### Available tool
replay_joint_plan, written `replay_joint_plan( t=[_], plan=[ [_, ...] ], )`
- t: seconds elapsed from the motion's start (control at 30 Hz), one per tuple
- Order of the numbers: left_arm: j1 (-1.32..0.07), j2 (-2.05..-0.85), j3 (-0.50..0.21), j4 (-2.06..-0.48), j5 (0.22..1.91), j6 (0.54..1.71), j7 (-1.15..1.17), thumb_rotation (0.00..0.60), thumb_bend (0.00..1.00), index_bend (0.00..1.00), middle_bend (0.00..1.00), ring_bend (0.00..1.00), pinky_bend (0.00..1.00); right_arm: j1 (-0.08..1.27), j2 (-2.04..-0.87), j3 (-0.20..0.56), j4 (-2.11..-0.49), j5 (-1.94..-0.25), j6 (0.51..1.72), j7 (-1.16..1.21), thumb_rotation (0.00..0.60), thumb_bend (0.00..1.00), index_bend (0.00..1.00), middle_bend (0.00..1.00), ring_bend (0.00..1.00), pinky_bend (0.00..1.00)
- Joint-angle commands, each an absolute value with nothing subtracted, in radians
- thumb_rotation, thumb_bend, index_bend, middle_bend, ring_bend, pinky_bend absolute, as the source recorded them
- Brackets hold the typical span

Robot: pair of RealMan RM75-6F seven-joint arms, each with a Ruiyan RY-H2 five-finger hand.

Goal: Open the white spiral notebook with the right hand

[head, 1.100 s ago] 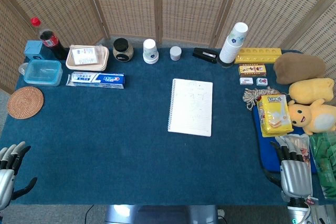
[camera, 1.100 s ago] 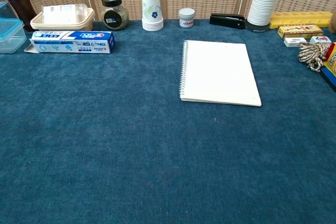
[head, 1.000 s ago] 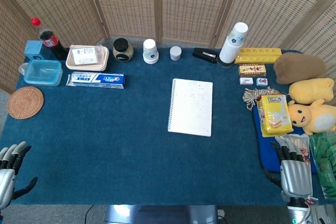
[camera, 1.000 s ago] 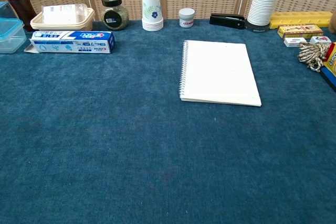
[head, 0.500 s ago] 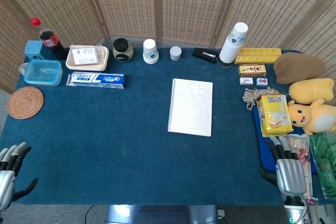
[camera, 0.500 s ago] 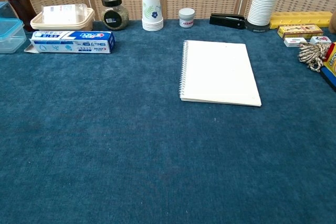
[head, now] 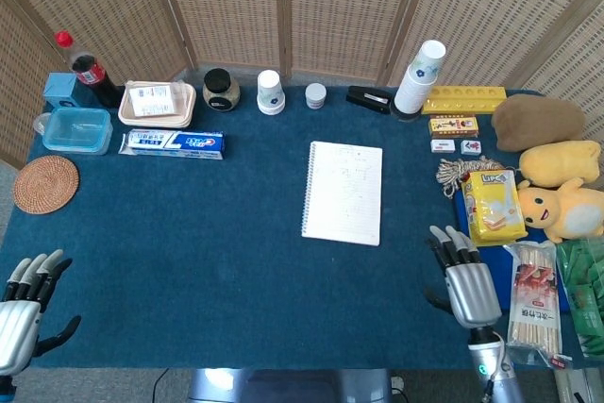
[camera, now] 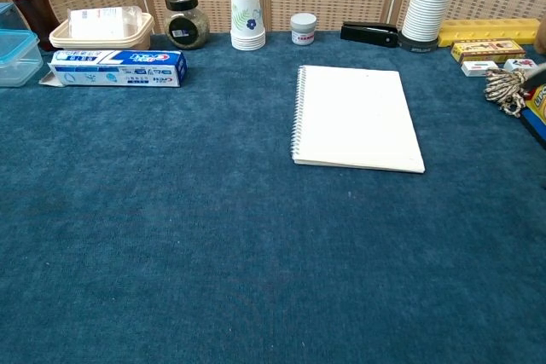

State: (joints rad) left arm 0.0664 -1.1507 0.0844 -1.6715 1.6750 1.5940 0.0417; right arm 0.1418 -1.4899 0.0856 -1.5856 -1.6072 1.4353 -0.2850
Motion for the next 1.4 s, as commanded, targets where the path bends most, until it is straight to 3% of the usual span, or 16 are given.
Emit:
replay_joint_plan(
  t=[0.03,0.5,0.97,1.4],
  plan=[
    [0.062,-1.141,0.083,-1.688,1.681,1.593,0.056,0.600,0.24,0.19,0.07,0.01,0.00,0.189,-1.538,0.123,-1.586,-1.571,1.380,-0.334,0.600,0.19,0.18,0.18,0.09,0.15],
    [0.026,-1.152,0.077,-1.702,1.654,1.525,0.054,0.600,0.24,0.18,0.06,0.01,0.00,0.359,-1.723,0.217,-1.469,-1.395,1.198,-0.475,0.600,0.19,0.16,0.18,0.09,0.16],
    [0.017,-1.153,0.072,-1.678,1.635,1.514,0.034,0.600,0.24,0.17,0.06,0.01,0.00,0.452,-1.827,0.238,-1.312,-1.315,1.136,-0.528,0.600,0.20,0.15,0.18,0.09,0.15],
    [0.020,-1.147,0.078,-1.675,1.631,1.518,0.033,0.600,0.24,0.17,0.06,0.01,0.00,0.489,-1.854,0.219,-1.183,-1.327,1.154,-0.488,0.600,0.20,0.15,0.18,0.09,0.15]
  ],
)
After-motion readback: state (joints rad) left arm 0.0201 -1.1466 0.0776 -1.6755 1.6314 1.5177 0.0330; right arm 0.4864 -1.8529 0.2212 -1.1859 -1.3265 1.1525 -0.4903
